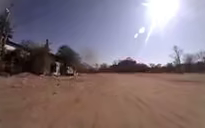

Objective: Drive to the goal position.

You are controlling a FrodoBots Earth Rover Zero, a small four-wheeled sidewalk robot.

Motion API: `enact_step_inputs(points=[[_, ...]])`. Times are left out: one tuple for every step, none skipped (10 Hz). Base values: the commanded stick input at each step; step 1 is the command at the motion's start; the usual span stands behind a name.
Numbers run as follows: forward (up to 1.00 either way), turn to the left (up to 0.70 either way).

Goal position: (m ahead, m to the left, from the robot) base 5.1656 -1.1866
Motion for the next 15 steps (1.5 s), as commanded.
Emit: enact_step_inputs(points=[[1.00,-0.07],[1.00,-0.09],[1.00,-0.12],[1.00,-0.15],[1.00,-0.18],[1.00,-0.21],[1.00,-0.24],[1.00,-0.26],[1.00,-0.25],[1.00,-0.22],[1.00,-0.18],[1.00,-0.15],[1.00,-0.12],[1.00,-0.09],[1.00,-0.06]])
